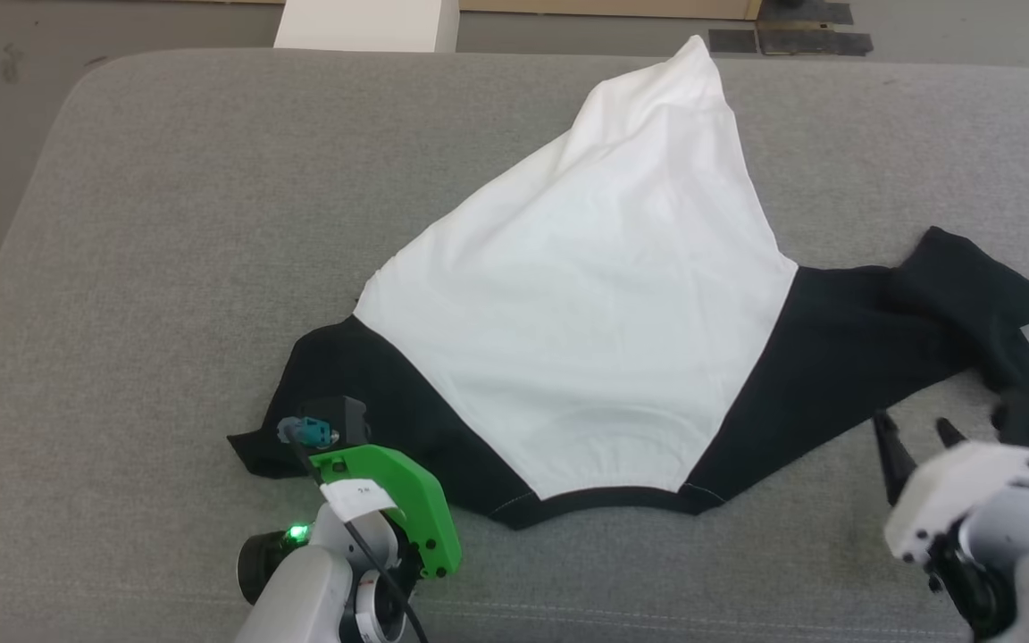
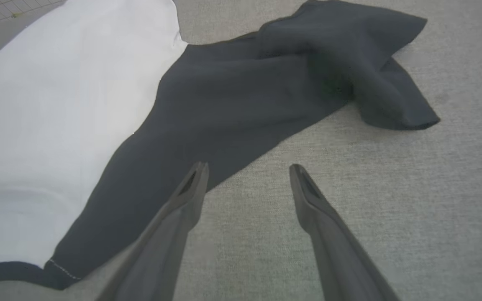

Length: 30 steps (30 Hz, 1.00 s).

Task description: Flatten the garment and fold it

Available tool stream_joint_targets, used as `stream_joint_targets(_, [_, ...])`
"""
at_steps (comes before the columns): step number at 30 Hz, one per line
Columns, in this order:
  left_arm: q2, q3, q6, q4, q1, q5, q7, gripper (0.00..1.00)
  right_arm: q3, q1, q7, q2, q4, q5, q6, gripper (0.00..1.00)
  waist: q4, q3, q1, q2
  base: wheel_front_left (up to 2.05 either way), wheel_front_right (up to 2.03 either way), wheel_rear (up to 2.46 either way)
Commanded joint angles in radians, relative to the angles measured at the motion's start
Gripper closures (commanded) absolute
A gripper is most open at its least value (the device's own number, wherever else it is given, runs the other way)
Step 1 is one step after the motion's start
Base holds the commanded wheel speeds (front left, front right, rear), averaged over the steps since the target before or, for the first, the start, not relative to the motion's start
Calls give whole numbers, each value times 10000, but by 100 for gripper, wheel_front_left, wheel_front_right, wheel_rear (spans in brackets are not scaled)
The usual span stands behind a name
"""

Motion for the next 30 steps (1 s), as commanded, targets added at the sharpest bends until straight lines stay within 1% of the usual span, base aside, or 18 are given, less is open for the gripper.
stream_joint_targets(1, [55, 3, -60, -134, 91, 2, -80, 100, 107, -451, 449, 6, 189, -286, -13, 0, 51, 42, 0, -1, 0, 0, 0])
stream_joint_targets(7, [18, -167, -52, -468, 65, -35, -68, 100, 518, -1735, 2485, -42, 1327, -1766, -13, 0, 312, 245, 0, -1, 0, 0, 0])
stream_joint_targets(11, [-12, -317, -88, -539, 16, -70, -99, 100, 523, -2264, 3279, -192, 1994, -2526, -13, 0, 537, 420, 0, -1, 0, 0, 0])
stream_joint_targets(16, [-40, -460, -121, -461, 10, -124, -173, 100, 636, -2462, 3953, -242, 2670, -2824, -13, 0, 694, 565, 0, -1, 0, 0, 0])
stream_joint_targets(19, [-59, -536, -129, -380, -10, -179, -226, 100, 951, -2430, 4453, -296, 3065, -2784, -13, 0, 760, 613, 0, -1, 0, 0, 0])
stream_joint_targets(20, [-65, -563, -130, -359, -19, -197, -245, 100, 1043, -2414, 4637, -319, 3167, -2726, -13, 24, 776, 622, 0, -1, 0, 0, 0])
stream_joint_targets(21, [-69, -585, -133, -339, -25, -212, -258, 100, 1129, -2398, 4797, -329, 3243, -2632, -13, 63, 784, 622, 0, -1, 0, 0, 0])
stream_joint_targets(22, [-74, -606, -142, -318, -34, -234, -277, 100, 1204, -2396, 4908, -352, 3269, -2505, -13, 93, 790, 619, 0, -1, 0, 0, 0])
stream_joint_targets(23, [-77, -621, -148, -303, -42, -247, -296, 100, 1281, -2399, 4945, -387, 3257, -2414, -13, 100, 791, 611, 0, -1, 0, 0, 0])
stream_joint_targets(25, [-83, -640, -166, -284, -60, -281, -360, 100, 1440, -2414, 4900, -501, 3164, -2174, -13, 100, 776, 564, 0, -1, 0, 0, 0])
stream_joint_targets(30, [-91, -655, -378, -326, -29, -467, -573, 100, 1795, -2529, 4124, -747, 2658, -1448, -13, 100, 600, 274, 0, -1, 0, 0, 0])
